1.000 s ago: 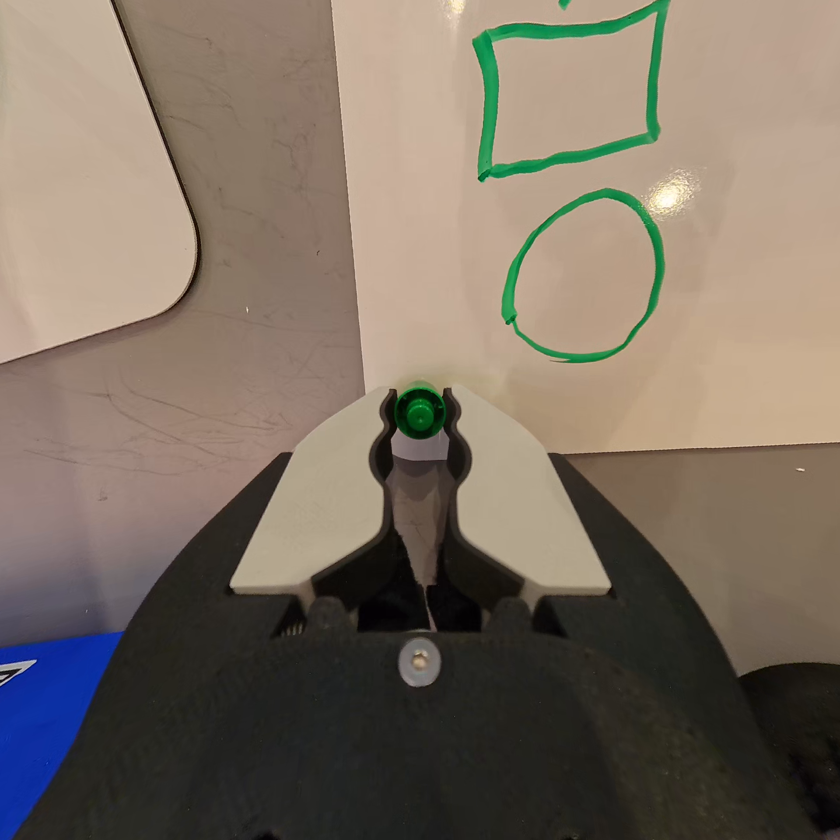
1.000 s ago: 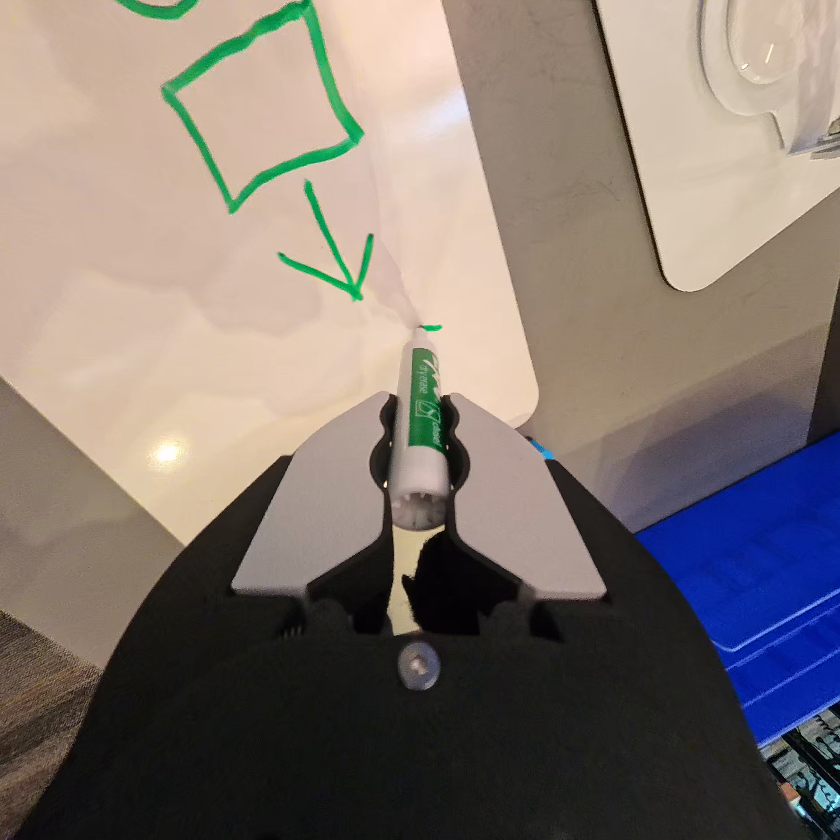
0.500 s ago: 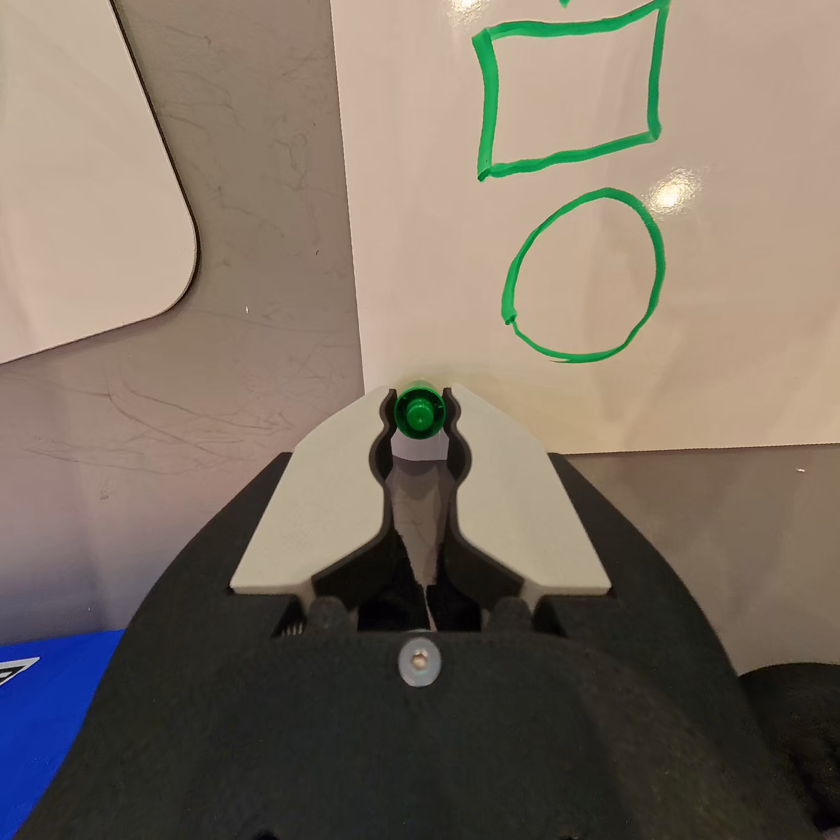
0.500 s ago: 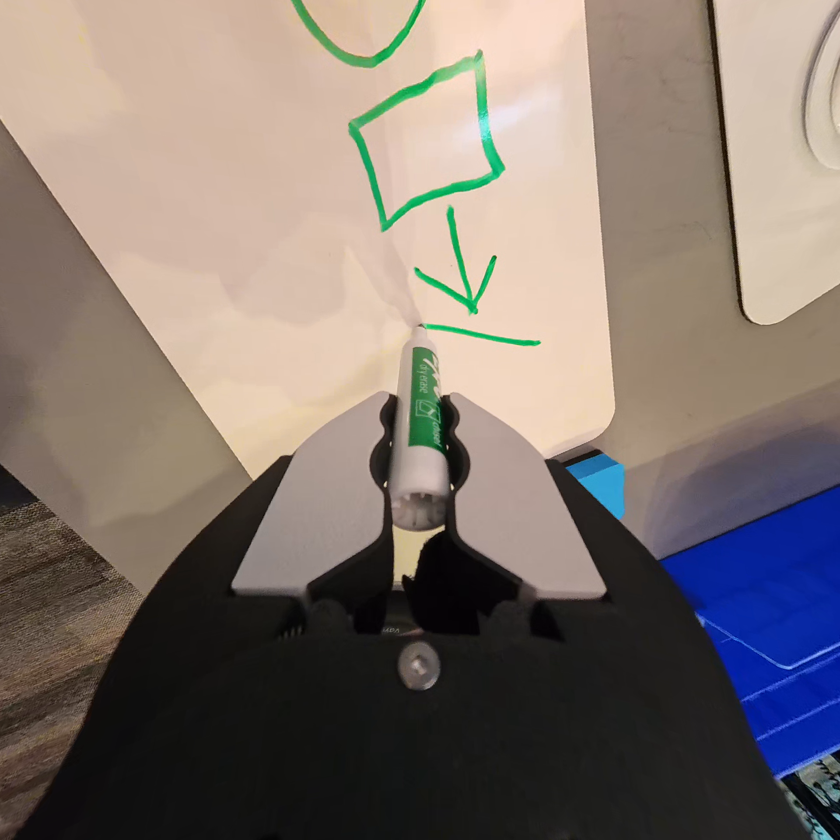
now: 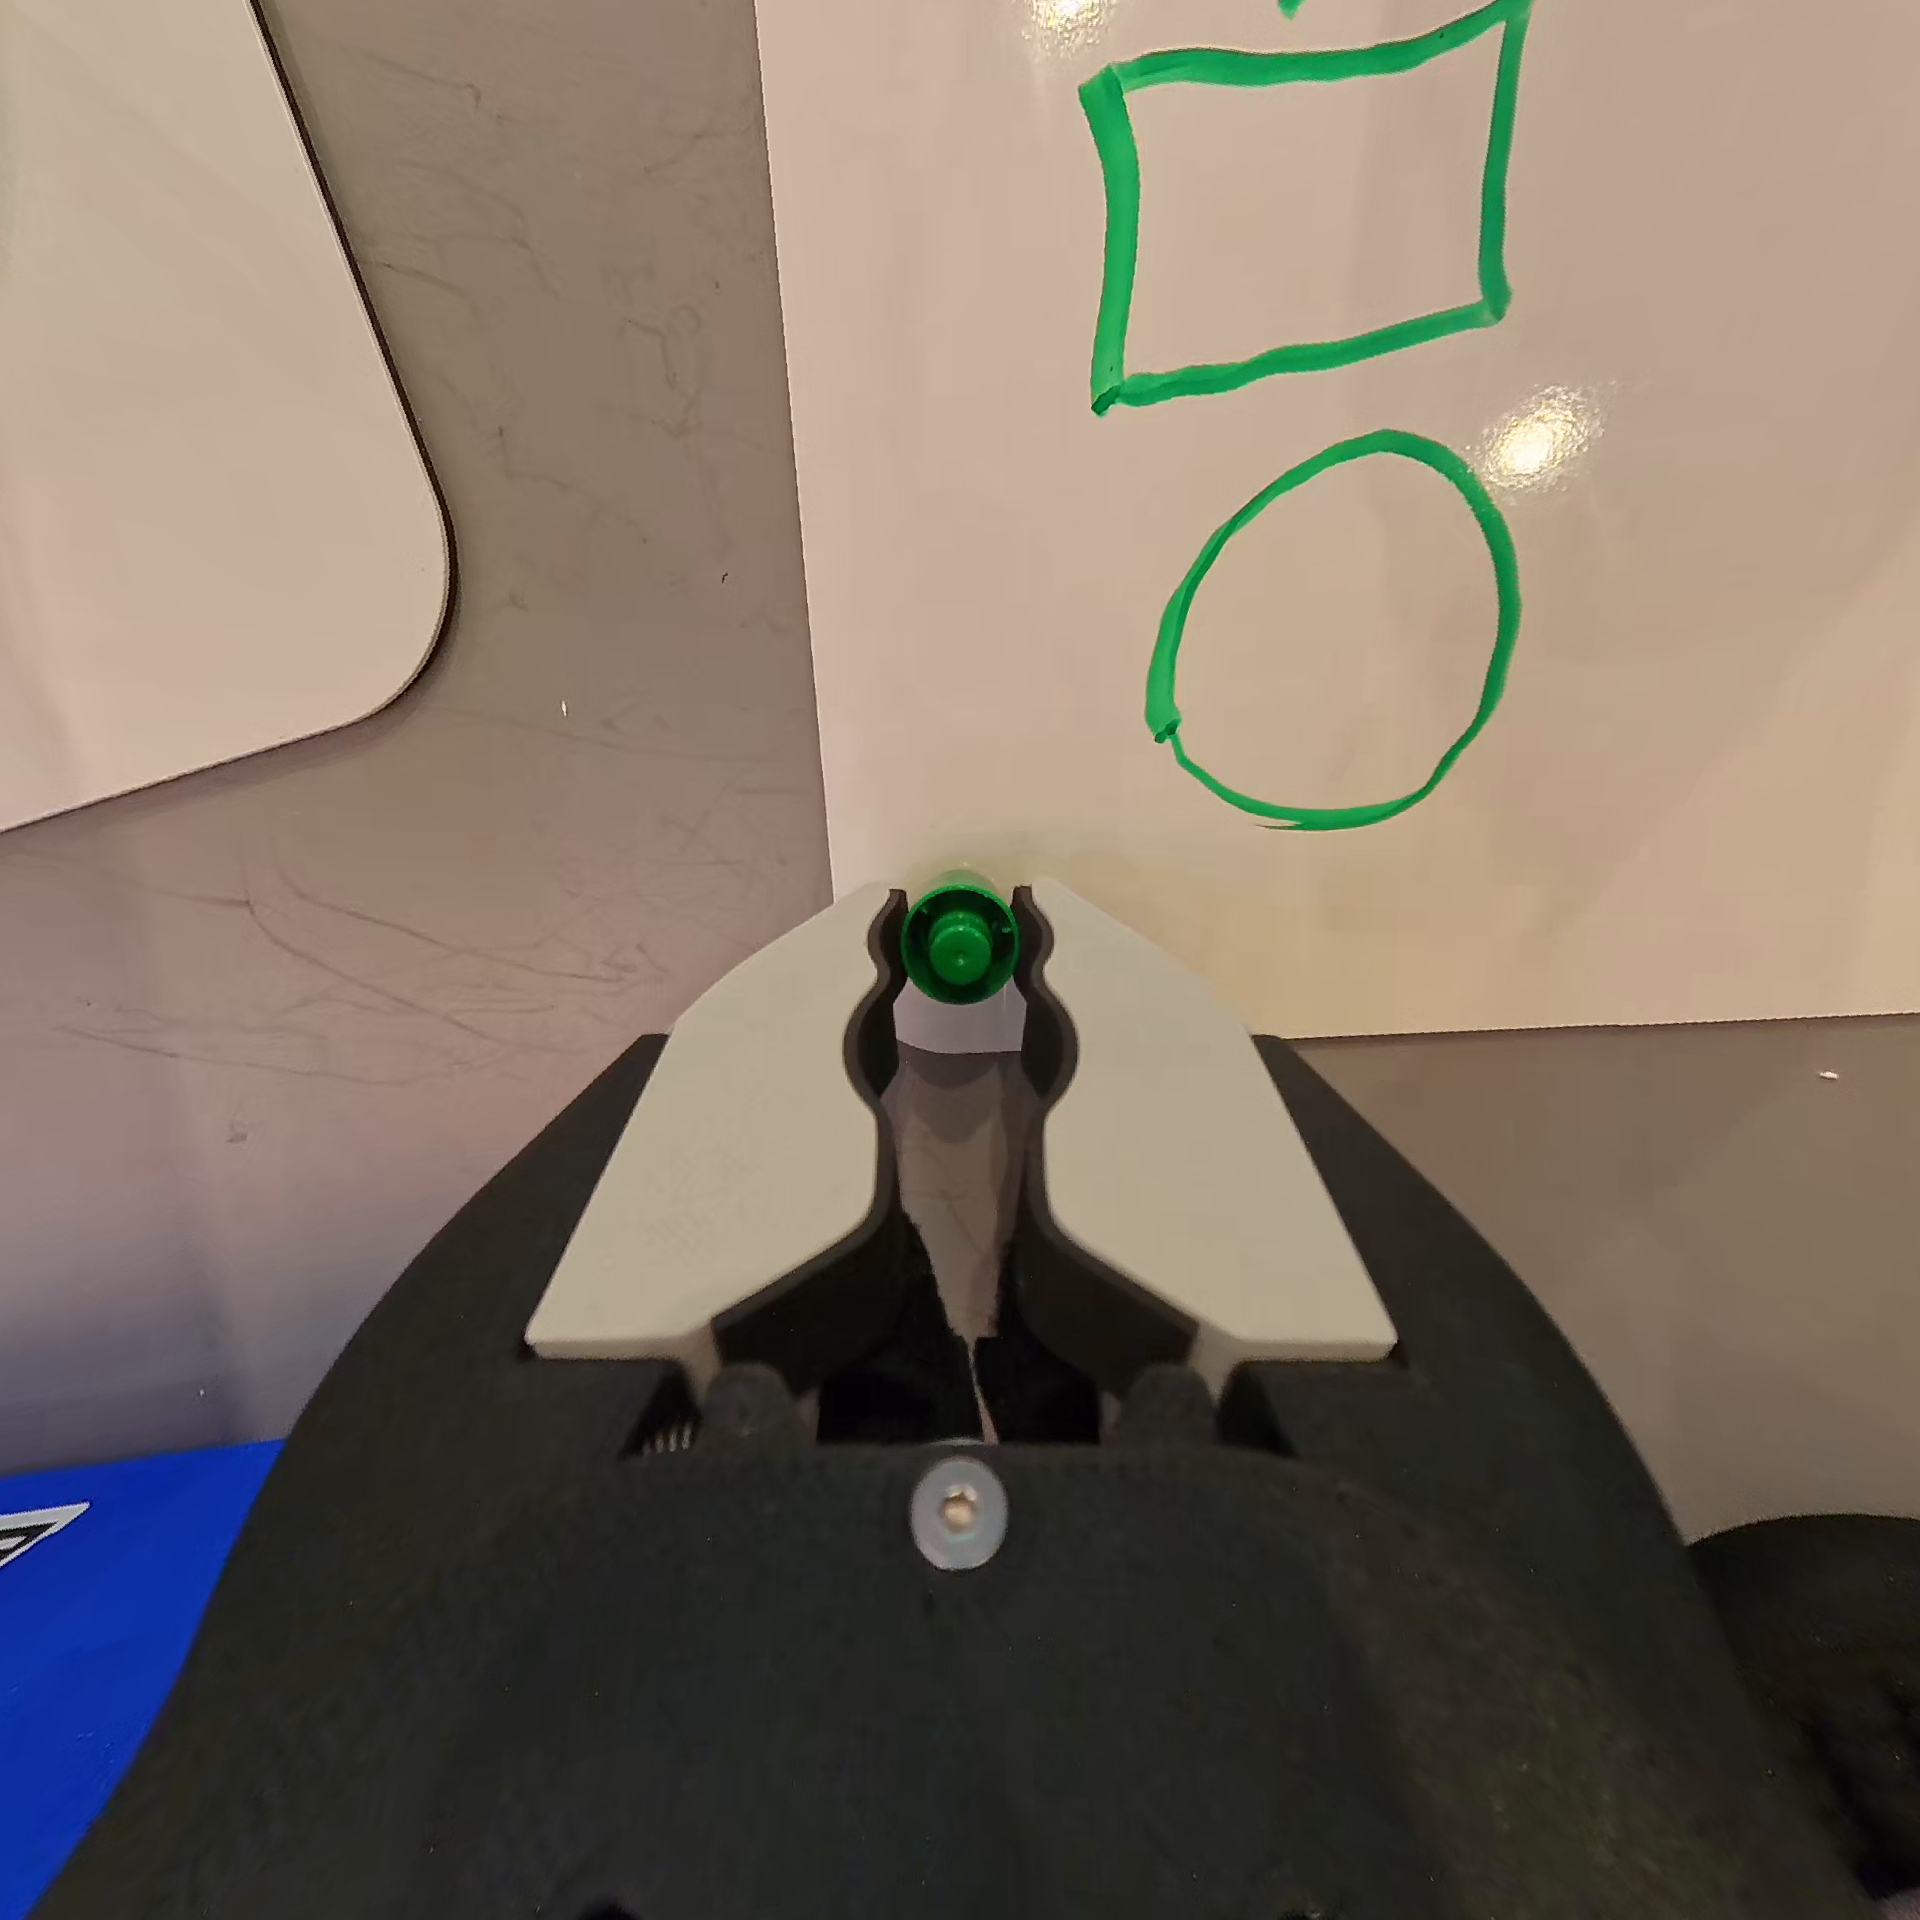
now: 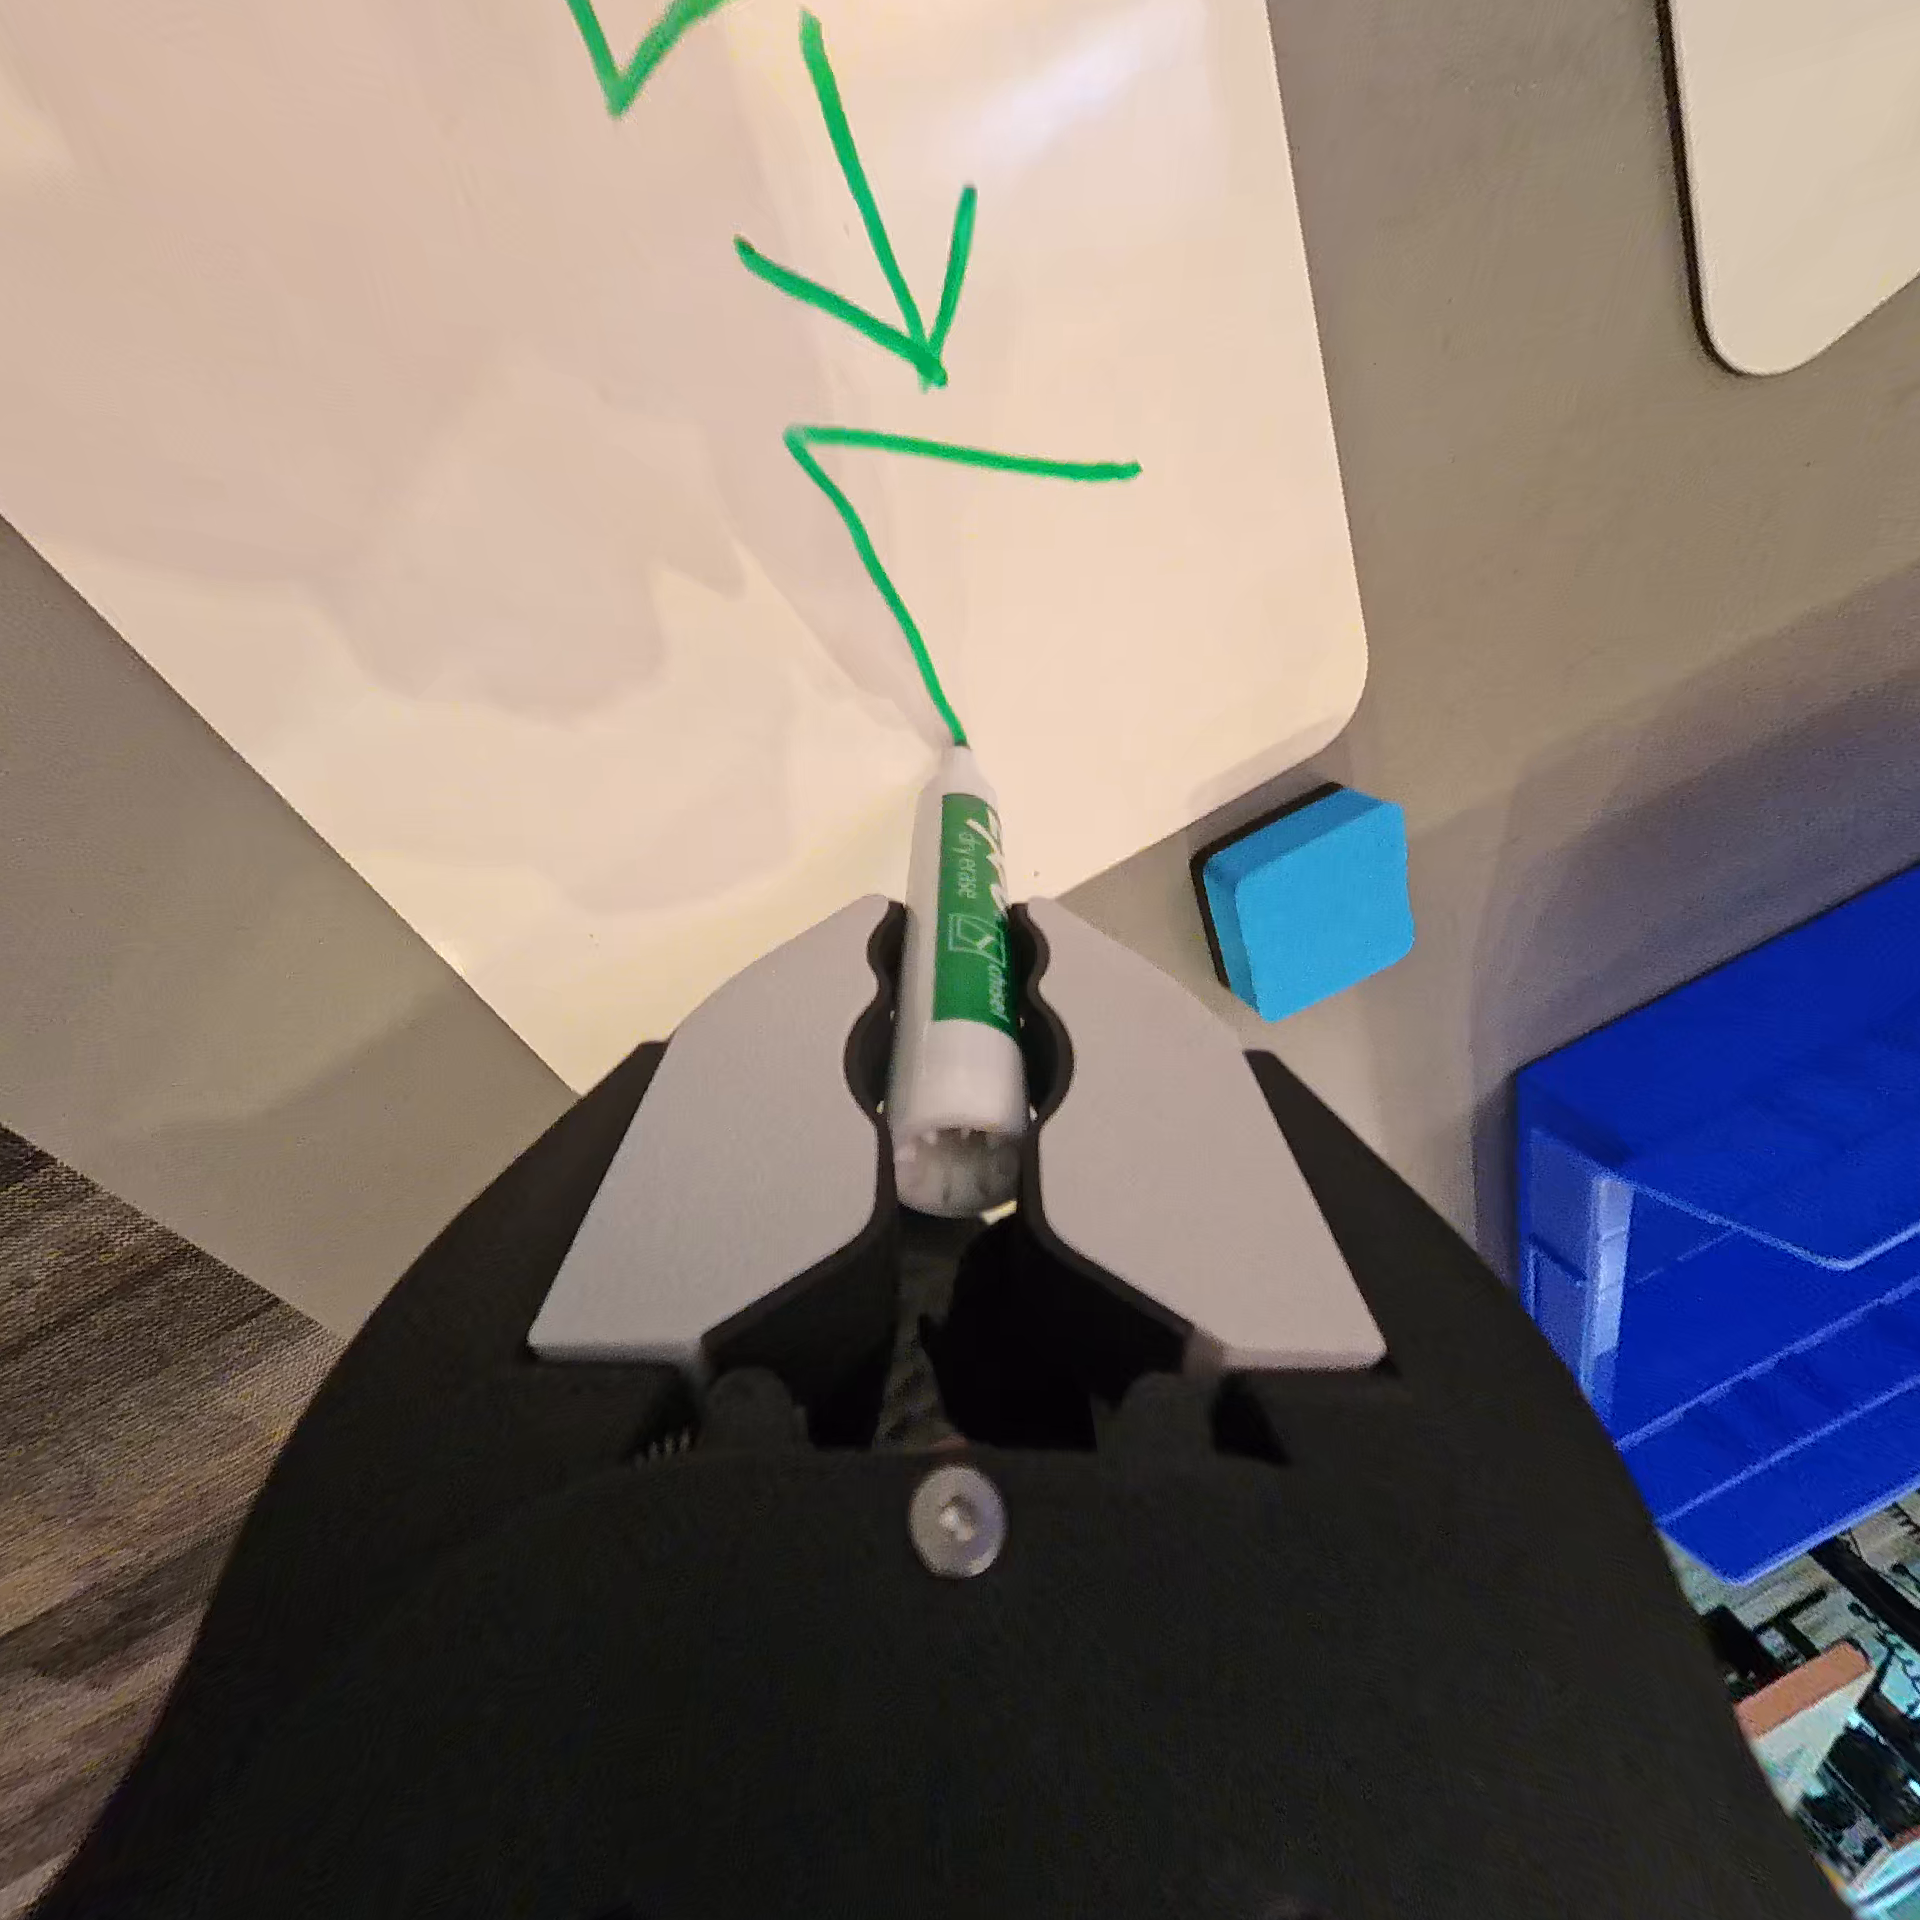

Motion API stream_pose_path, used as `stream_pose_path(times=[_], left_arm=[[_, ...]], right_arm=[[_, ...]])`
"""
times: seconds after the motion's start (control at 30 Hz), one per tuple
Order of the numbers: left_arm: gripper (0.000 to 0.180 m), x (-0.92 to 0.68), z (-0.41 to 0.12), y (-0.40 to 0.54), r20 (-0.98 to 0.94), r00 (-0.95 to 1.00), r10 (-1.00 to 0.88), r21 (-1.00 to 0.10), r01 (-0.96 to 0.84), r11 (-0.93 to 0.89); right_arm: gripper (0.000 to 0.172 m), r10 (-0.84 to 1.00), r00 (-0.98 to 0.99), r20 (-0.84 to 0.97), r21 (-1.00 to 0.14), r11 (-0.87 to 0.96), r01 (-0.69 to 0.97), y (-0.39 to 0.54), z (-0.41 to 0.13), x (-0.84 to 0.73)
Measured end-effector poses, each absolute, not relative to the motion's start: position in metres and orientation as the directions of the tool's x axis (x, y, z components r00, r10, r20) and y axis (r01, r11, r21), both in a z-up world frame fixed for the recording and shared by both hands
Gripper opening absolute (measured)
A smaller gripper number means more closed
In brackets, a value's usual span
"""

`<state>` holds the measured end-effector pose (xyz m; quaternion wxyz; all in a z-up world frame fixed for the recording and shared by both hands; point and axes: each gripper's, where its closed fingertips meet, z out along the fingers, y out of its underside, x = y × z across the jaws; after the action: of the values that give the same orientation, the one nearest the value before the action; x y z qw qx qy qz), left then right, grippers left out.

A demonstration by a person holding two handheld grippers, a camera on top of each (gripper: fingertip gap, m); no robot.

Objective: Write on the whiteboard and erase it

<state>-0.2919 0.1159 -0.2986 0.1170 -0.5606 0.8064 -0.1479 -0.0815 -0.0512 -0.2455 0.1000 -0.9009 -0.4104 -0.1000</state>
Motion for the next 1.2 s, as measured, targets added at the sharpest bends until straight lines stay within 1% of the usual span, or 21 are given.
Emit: stream_pose_path(times=[0.07,0.27,0.97,1.1,1.2], left_arm=[[0.020,-0.292,-0.299,0.116,-0.023,-0.344,-0.939,-0.369,-0.870,0.328],[0.020,-0.292,-0.299,0.116,-0.023,-0.344,-0.939,-0.368,-0.870,0.328],[0.020,-0.292,-0.298,0.116,-0.021,-0.344,-0.939,-0.371,-0.869,0.327],[0.020,-0.292,-0.298,0.116,-0.024,-0.345,-0.938,-0.366,-0.870,0.329],[0.020,-0.292,-0.298,0.116,-0.026,-0.345,-0.938,-0.362,-0.872,0.331]], right_arm=[[0.020,0.714,0.644,0.274,-0.084,-0.650,0.756,-0.053,-0.245,-0.075],[0.020,0.713,0.647,0.268,-0.099,-0.648,0.755,-0.051,-0.246,-0.075],[0.020,0.758,0.579,0.301,-0.123,-0.571,0.812,0.017,-0.246,-0.097],[0.020,0.725,0.610,0.319,-0.179,-0.586,0.790,0.016,-0.231,-0.092],[0.020,0.701,0.626,0.342,-0.197,-0.597,0.777,0.008,-0.219,-0.085]])
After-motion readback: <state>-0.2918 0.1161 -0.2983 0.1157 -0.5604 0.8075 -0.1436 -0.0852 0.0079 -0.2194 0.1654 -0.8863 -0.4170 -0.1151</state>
